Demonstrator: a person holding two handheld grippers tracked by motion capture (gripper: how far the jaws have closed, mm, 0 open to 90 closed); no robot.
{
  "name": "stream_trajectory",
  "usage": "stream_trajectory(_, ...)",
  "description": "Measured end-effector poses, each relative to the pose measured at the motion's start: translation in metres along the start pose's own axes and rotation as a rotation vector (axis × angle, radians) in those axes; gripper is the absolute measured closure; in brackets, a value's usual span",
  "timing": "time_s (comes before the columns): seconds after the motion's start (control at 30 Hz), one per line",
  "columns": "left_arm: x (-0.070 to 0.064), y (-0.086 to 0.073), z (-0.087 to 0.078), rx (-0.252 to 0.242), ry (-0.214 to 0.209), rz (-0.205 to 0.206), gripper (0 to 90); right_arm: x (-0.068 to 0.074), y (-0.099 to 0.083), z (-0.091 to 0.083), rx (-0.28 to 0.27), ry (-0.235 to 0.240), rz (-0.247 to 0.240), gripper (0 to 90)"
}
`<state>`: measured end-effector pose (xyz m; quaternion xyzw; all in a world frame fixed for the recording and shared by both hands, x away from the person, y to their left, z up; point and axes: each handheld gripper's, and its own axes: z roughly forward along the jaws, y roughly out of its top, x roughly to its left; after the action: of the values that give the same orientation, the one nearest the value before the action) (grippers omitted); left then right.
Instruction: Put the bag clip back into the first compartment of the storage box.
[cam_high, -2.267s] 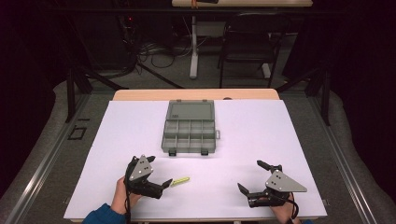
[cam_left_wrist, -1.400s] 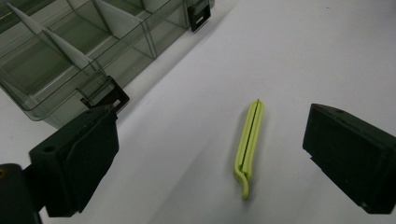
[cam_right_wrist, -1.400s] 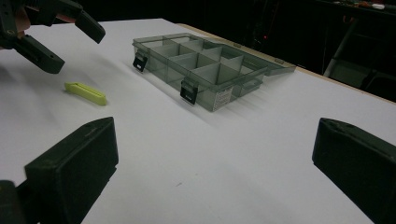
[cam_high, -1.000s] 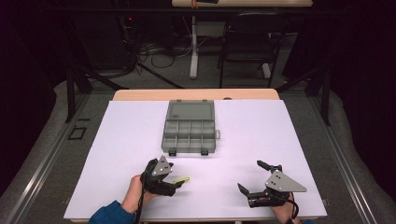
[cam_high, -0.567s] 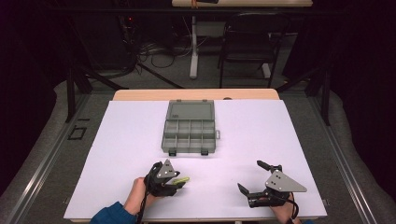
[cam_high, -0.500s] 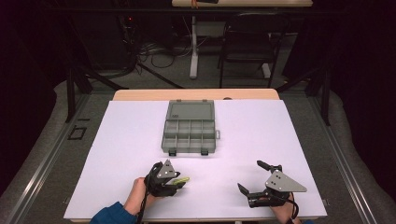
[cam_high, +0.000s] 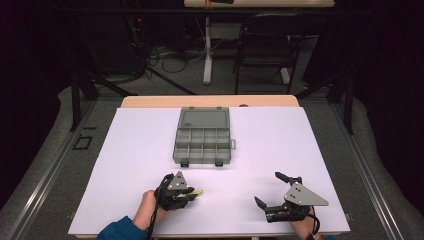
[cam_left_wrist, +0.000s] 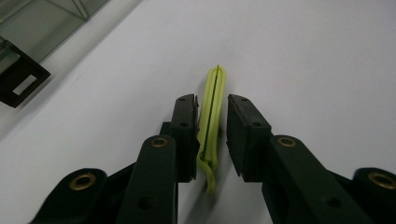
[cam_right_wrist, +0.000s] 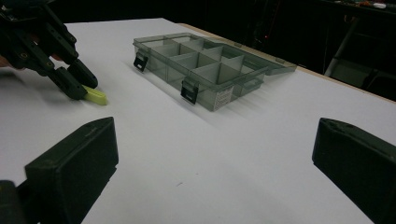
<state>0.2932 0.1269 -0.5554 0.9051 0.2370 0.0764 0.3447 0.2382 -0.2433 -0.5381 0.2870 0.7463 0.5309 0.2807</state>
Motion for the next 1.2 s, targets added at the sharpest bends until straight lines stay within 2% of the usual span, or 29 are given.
stream_trajectory(0.4, -0.001, -0.002, 0.000, -0.022, -0.012, 0.008, 79.7, 0.000, 0.000, 0.000, 0.000, -0.001, 0.002, 0.0)
stream_trajectory(0.7, -0.003, -0.001, -0.011, -0.058, 0.015, 0.034, 79.8, 0.002, 0.001, 0.004, 0.008, 0.000, -0.012, 0.0)
stream_trajectory(0.8, -0.001, -0.001, -0.014, -0.068, 0.025, 0.028, 79.8, 0.002, 0.001, 0.006, 0.012, -0.002, -0.015, 0.0)
stream_trajectory(0.97, -0.002, 0.000, -0.016, -0.068, 0.042, 0.027, 79.9, 0.003, 0.002, 0.006, 0.014, -0.002, -0.027, 0.0)
stream_trajectory(1.2, 0.000, 0.001, -0.018, -0.062, 0.064, 0.024, 79.9, 0.002, 0.001, 0.005, 0.013, -0.003, -0.016, 0.0)
